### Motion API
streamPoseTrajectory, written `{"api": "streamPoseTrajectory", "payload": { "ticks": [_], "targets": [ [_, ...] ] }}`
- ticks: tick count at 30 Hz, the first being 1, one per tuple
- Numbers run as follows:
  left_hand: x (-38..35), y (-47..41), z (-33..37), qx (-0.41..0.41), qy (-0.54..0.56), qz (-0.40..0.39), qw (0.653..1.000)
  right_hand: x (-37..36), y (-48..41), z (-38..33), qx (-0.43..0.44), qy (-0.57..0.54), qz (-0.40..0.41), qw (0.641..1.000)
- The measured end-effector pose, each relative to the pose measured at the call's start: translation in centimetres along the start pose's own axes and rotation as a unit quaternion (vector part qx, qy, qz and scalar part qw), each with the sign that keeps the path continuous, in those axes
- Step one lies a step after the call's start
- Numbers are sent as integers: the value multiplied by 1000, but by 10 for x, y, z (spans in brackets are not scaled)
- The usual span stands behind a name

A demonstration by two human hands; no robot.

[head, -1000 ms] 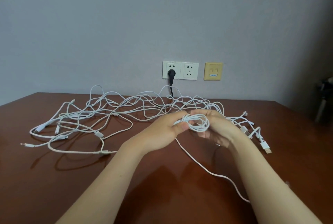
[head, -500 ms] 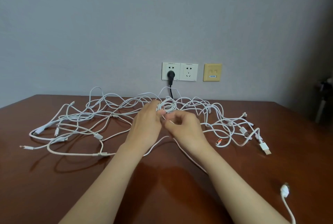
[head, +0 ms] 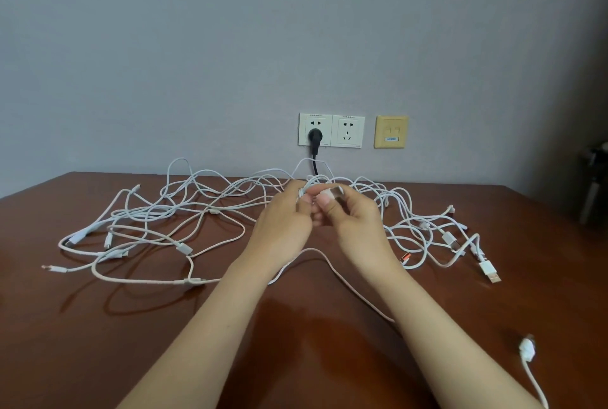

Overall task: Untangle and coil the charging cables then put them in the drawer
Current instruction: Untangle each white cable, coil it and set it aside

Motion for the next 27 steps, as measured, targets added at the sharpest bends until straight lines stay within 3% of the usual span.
{"api": "streamPoseTrajectory", "payload": {
  "ticks": [7,14,20,27],
  "targets": [
    [-9,2,7,-17,106,-7,994,12,-1,15,-43,-70,61,995],
    [-16,0,2,-17,218,-37,975,13,-1,11,-61,-99,63,991],
    [-21,0,1,-28,258,-35,965,35,6,13,-80,-124,162,976],
    [-25,-1,-5,-13,309,-31,950,37,4,15,-90,-74,165,979]
  ]
}}
Point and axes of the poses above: each hand's wrist, its own y-axis away from the middle knuckle, its own x-axis out of the back of the hand, z = x × y, the point moved 9 cm from there along -y, towards the middle knuckle, and after that the axes turned 7 degrees about -z, right-handed, at the moved point
